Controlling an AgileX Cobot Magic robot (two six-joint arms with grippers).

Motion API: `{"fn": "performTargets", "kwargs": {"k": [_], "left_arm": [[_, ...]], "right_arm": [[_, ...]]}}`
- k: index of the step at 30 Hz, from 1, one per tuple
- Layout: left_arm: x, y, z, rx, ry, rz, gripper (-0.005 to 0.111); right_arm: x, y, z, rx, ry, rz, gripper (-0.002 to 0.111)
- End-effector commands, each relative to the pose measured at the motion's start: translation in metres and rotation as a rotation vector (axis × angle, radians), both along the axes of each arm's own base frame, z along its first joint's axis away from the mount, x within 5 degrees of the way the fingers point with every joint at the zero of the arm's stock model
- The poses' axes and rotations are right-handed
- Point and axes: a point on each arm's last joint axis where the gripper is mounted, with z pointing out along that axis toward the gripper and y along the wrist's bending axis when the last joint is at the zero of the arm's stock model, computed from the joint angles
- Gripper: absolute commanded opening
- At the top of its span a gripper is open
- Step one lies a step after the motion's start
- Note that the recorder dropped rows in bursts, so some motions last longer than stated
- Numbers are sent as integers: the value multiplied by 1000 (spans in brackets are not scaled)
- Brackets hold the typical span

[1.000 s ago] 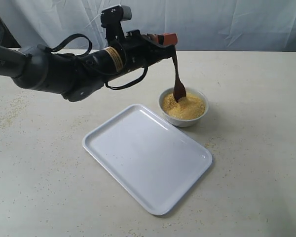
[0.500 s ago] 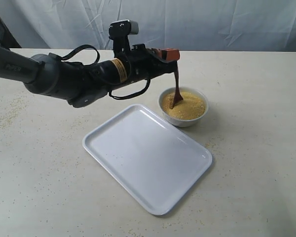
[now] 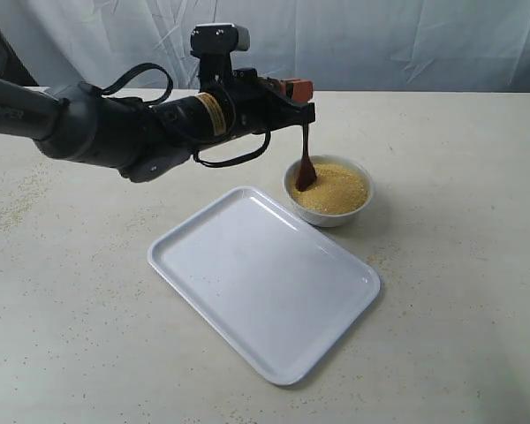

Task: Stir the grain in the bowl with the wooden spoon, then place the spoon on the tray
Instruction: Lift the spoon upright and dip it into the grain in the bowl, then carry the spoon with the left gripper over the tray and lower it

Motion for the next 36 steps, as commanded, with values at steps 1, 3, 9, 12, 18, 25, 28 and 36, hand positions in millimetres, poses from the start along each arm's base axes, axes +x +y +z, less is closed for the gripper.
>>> {"fn": "performTargets", "kwargs": {"k": [1, 3, 9, 12, 18, 25, 28, 36], "left_arm": [[-8, -6, 2, -37, 23, -92, 0], [-10, -6, 16, -66, -12, -104, 0], [-6, 1, 47, -45, -59, -29, 0], [-4, 1, 43, -15, -54, -19, 0], [2, 0, 4, 68, 66, 16, 0], [-10, -6, 33, -98, 58, -107, 0], [-10, -1, 46, -40, 36, -63, 0], [-5, -2, 24, 103, -37, -65, 0]], "right_arm": [[0, 0, 1, -1, -13, -6, 0], [0, 0, 1, -1, -13, -6, 0], [0, 0, 1, -1, -13, -6, 0], [0, 0, 1, -1, -13, -6, 0], [0, 0, 1, -1, -13, -6, 0], [0, 0, 1, -1, -13, -6, 0], [0, 0, 1, -1, -13, -6, 0], [0, 0, 1, -1, -13, -6, 0]]}}
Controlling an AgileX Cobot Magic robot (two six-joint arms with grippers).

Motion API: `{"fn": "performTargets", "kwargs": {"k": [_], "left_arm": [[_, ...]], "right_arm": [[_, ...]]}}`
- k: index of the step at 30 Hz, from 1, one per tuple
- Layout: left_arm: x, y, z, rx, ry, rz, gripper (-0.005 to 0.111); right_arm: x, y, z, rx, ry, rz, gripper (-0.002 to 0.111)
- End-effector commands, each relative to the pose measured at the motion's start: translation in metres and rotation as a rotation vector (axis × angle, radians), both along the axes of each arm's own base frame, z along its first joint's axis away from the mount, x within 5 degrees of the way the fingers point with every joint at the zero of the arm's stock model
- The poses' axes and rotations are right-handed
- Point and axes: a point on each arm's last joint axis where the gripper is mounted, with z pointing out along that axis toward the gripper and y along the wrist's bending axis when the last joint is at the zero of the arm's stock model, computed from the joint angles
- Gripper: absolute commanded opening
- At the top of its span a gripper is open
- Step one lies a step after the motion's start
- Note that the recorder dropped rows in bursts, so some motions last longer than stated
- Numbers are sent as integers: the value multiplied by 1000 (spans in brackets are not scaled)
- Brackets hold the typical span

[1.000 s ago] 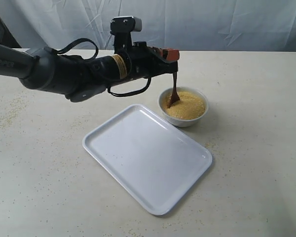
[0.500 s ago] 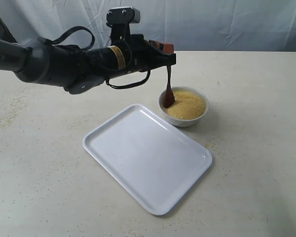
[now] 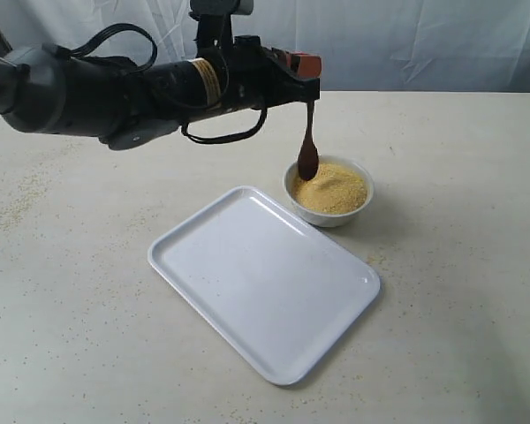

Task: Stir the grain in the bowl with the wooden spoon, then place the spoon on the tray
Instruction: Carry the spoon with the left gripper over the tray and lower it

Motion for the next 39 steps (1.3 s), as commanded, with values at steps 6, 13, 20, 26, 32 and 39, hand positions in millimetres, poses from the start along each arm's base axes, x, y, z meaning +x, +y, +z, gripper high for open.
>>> {"fn": "performTargets", "kwargs": {"k": [6, 13, 20, 26, 32, 39], "left_arm": [[-3, -3, 11, -89, -4, -36, 0], [3, 26, 37, -25, 123, 217, 0], [8, 67, 55, -270, 493, 211, 0], [-8, 136, 44, -298, 657, -267, 0], [-46, 121, -48, -453, 1000, 198, 0], [-80, 94, -81, -421, 1032, 417, 0]], "right_arm": [[0, 0, 1, -1, -13, -6, 0], [0, 0, 1, -1, -13, -6, 0], [0, 0, 1, -1, -13, -6, 0], [0, 0, 1, -1, -13, -6, 0], [0, 0, 1, -1, -13, -6, 0], [0, 0, 1, -1, -13, -6, 0]]}}
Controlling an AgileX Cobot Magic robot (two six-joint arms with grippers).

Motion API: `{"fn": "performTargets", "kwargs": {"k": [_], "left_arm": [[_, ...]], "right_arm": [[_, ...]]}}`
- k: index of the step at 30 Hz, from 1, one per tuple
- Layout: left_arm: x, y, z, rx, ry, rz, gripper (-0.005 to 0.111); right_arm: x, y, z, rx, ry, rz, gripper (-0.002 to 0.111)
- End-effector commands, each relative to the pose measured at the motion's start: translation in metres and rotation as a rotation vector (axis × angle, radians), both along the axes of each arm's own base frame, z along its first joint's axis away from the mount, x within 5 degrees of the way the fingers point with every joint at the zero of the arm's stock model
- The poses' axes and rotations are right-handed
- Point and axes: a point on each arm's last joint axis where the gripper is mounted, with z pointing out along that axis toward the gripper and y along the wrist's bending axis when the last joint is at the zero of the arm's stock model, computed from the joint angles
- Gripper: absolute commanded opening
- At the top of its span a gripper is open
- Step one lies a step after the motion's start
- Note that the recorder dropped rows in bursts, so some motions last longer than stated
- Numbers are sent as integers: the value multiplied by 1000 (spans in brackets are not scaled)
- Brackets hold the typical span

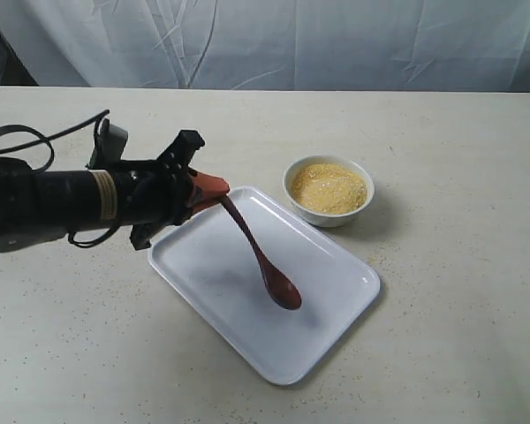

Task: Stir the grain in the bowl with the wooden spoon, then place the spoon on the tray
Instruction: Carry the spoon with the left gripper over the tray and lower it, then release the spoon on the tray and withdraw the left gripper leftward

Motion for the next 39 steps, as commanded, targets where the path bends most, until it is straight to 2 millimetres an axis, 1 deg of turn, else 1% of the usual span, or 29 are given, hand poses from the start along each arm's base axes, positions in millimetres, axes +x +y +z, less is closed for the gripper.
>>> {"fn": "performTargets", "kwargs": {"k": [1, 3, 4, 6, 10, 12, 14, 16, 19, 22, 24, 26, 27, 29, 30, 31, 32, 33, 35, 37, 38, 39], "left_arm": [[-3, -3, -6, 38, 39, 98, 0], [-3, -1, -9, 65, 57, 116, 3], [-3, 0, -10, 83, 66, 122, 7], [-4, 2, -14, 123, 80, 125, 19], [-6, 2, -15, 152, 67, 83, 50], [-7, 1, -15, 170, 56, 51, 60], [-9, 1, -16, 194, 41, 13, 62], [-11, 0, -17, 223, 26, -41, 62], [-15, -1, -19, 226, 57, -72, 61], [-19, -2, -13, 213, 50, -125, 61], [-21, -3, -3, 172, 12, -174, 60], [-22, -2, 11, 115, -50, -217, 51], [-21, 0, 20, 97, -101, -241, 41], [-19, 6, 37, 133, -246, -304, 17], [-17, 10, 45, 188, -334, -336, 5], [-14, 15, 52, 260, -429, -366, 1], [-10, 19, 58, 327, -495, -377, 0], [-6, 25, 64, 432, -562, -379, 0], [2, 39, 76, 686, -633, -331, 0], [8, 56, 94, 1004, -705, -261, 0], [11, 71, 104, 1197, -689, -149, 0], [11, 82, 113, 1314, -673, -65, 0]], "right_arm": [[0, 0, 1, -1, -13, -6, 0], [0, 0, 1, -1, -13, -6, 0], [0, 0, 1, -1, -13, -6, 0], [0, 0, 1, -1, -13, -6, 0], [0, 0, 1, -1, -13, -6, 0], [0, 0, 1, -1, -13, -6, 0], [0, 0, 1, -1, -13, -6, 0], [0, 0, 1, -1, -13, -6, 0], [0, 0, 1, -1, -13, -6, 0], [0, 0, 1, -1, -13, -6, 0], [0, 0, 1, -1, -13, -6, 0], [0, 0, 1, -1, -13, -6, 0], [0, 0, 1, -1, -13, -6, 0], [0, 0, 1, -1, -13, -6, 0], [0, 0, 1, -1, -13, -6, 0], [0, 0, 1, -1, -13, -6, 0], [0, 0, 1, -1, -13, -6, 0], [0, 0, 1, -1, -13, -6, 0], [0, 0, 1, -1, -13, -6, 0], [0, 0, 1, -1, -13, -6, 0], [0, 0, 1, -1, -13, -6, 0], [0, 0, 1, -1, -13, -6, 0]]}}
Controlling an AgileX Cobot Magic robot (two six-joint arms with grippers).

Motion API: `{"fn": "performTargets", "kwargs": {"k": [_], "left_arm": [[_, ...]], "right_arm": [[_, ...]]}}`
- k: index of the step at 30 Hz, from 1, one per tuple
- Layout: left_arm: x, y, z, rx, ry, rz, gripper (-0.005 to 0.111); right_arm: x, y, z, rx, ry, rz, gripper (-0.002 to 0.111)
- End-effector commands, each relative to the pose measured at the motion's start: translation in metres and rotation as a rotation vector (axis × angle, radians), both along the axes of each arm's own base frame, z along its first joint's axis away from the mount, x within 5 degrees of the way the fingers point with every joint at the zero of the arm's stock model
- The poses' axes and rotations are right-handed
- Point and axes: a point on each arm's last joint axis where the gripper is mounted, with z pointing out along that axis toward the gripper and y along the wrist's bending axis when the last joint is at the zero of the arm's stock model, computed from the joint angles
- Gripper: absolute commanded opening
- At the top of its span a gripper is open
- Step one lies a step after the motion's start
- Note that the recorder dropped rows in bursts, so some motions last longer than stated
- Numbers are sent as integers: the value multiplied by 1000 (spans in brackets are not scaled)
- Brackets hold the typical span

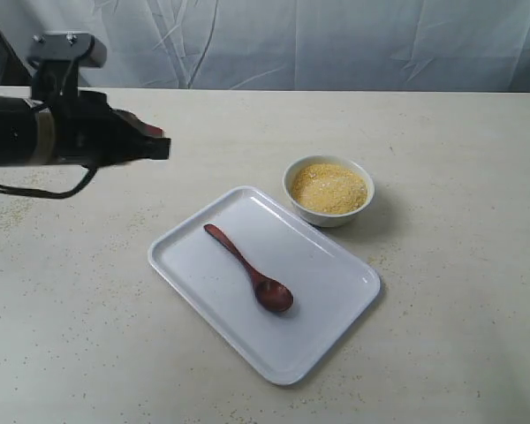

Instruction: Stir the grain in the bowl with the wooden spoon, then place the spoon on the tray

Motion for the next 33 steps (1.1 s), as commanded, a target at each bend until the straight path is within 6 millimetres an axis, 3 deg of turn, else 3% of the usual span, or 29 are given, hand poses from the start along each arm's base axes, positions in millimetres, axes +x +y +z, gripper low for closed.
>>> {"fn": "performTargets", "kwargs": {"k": [1, 4, 6, 9, 12, 14, 18, 24, 33], "left_arm": [[5, 53, 43, 505, -262, 429, 0], [-9, 84, 53, 696, -202, 697, 0], [-21, 90, 44, 770, -23, 702, 0], [-44, 73, 20, 660, 341, 482, 0], [-54, 46, 17, 440, 424, 253, 0], [-57, 34, 26, 311, 389, 163, 0], [-70, 29, 55, 149, 276, 131, 0], [-106, 46, 112, 84, -36, 147, 0], [-152, 65, 151, 20, -275, 163, 0]], "right_arm": [[0, 0, 1, -1, -13, -6, 0], [0, 0, 1, -1, -13, -6, 0], [0, 0, 1, -1, -13, -6, 0], [0, 0, 1, -1, -13, -6, 0], [0, 0, 1, -1, -13, -6, 0], [0, 0, 1, -1, -13, -6, 0], [0, 0, 1, -1, -13, -6, 0], [0, 0, 1, -1, -13, -6, 0], [0, 0, 1, -1, -13, -6, 0]]}}
